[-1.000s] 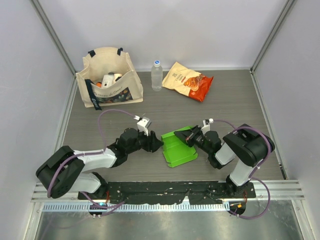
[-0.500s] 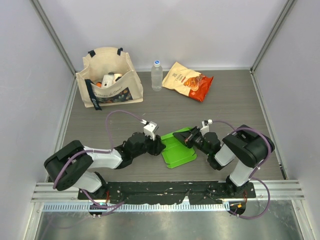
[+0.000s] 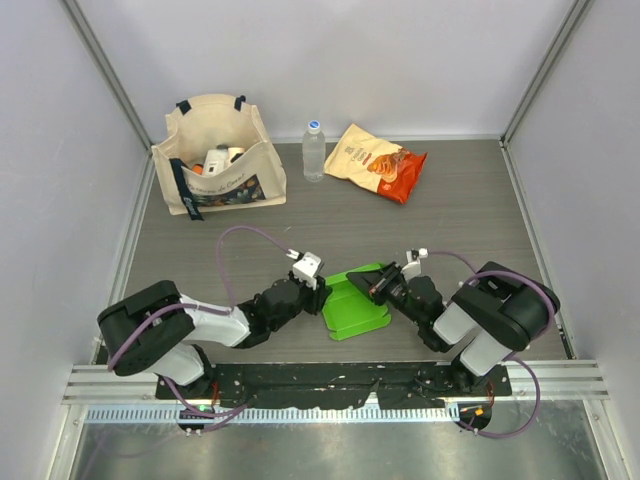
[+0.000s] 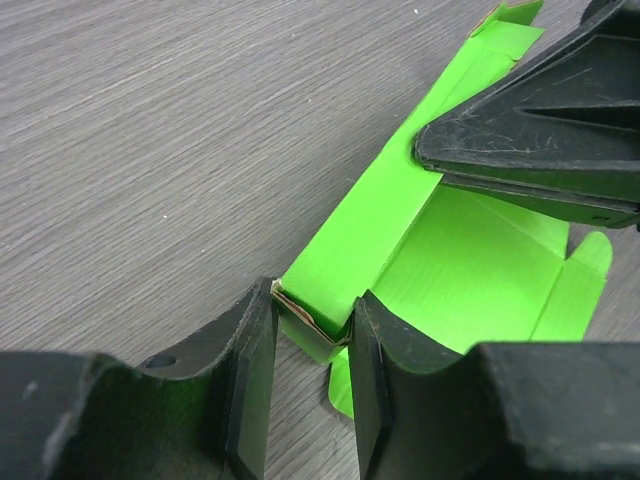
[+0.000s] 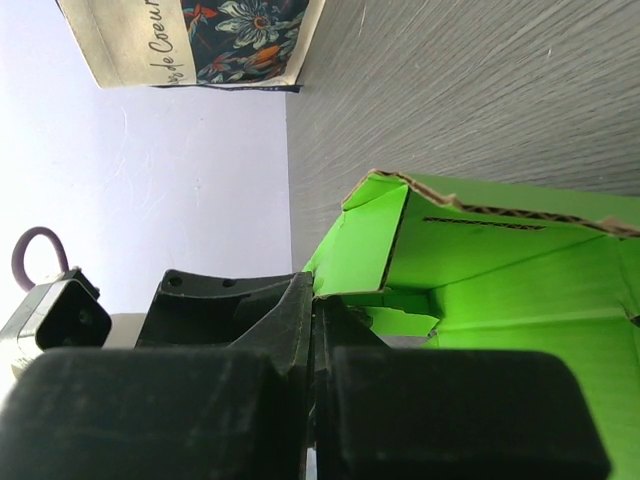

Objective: Fold the paper box

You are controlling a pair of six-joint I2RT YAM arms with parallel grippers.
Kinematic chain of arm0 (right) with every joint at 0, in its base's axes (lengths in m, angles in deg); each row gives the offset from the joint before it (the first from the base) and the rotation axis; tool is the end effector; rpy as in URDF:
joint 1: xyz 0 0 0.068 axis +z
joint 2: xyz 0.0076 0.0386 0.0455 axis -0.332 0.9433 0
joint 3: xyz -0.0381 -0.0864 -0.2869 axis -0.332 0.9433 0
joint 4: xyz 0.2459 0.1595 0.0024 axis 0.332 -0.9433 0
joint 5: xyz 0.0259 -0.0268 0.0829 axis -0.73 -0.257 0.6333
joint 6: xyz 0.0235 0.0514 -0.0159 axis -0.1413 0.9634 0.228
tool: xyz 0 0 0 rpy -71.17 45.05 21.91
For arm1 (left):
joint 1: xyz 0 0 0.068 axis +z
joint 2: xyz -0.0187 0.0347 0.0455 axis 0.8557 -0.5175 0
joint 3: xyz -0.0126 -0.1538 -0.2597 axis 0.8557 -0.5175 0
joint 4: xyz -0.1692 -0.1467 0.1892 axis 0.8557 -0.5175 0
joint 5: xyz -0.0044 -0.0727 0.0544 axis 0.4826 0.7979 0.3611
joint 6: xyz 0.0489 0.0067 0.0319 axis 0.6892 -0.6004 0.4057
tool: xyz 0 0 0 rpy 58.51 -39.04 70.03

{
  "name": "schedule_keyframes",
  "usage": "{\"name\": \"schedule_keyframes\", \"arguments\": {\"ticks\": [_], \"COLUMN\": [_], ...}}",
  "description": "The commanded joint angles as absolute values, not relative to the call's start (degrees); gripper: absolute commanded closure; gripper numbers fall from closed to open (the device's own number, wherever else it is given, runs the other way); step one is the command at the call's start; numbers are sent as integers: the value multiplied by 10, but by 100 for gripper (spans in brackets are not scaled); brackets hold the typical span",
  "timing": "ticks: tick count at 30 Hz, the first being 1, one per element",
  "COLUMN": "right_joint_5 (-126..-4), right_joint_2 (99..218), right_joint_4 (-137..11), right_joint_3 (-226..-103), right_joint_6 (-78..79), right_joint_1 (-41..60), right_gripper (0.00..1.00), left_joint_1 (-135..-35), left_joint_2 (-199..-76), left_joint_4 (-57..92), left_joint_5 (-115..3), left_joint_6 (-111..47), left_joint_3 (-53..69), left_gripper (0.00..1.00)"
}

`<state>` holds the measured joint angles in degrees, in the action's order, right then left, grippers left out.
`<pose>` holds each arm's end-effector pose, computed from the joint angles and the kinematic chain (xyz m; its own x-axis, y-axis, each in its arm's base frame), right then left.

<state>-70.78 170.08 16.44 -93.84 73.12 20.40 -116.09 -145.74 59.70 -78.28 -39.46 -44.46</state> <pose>0.1676 0.1416 0.1127 -0.6781 0.7126 -0.1798 -0.0060 0.2393 0.9709 0.1565 -0.2240 0.1438 -0.3963 0.0273 -0.9177 0.5945 0.7693 -0.2339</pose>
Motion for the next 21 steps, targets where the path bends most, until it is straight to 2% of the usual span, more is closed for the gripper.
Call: {"name": "schedule_keyframes", "arguments": {"ticks": [1, 5, 9, 11, 15, 19, 21], "right_joint_5": [-769, -819, -854, -864, -897, -924, -929], "right_joint_2": [1677, 1663, 1648, 1644, 1649, 1664, 1683], "right_joint_4": [170, 150, 122, 115, 138, 166, 178], "right_joint_3": [-928, -921, -920, -919, -908, -901, -900], "right_joint_6": [707, 722, 737, 747, 757, 771, 776], "right_joint_1": [242, 274, 288, 295, 320, 341, 350], "right_gripper": [99, 99, 99, 99, 99, 99, 99], "left_joint_1": [-1187, -1216, -1230, -1240, -1277, -1304, -1306], "left_joint_2": [-1476, -1502, -1545, -1560, -1632, -1696, -1708], "left_joint_4": [661, 678, 684, 683, 672, 682, 692], "left_joint_5": [-885, -987, -1054, -1074, -1193, -1272, -1275], "left_joint_6": [-365, -353, -366, -371, -352, -326, -337], "left_joint_3": [-453, -449, -433, -420, -382, -338, -340], "left_gripper": [67, 76, 80, 85, 100, 100, 100]}}
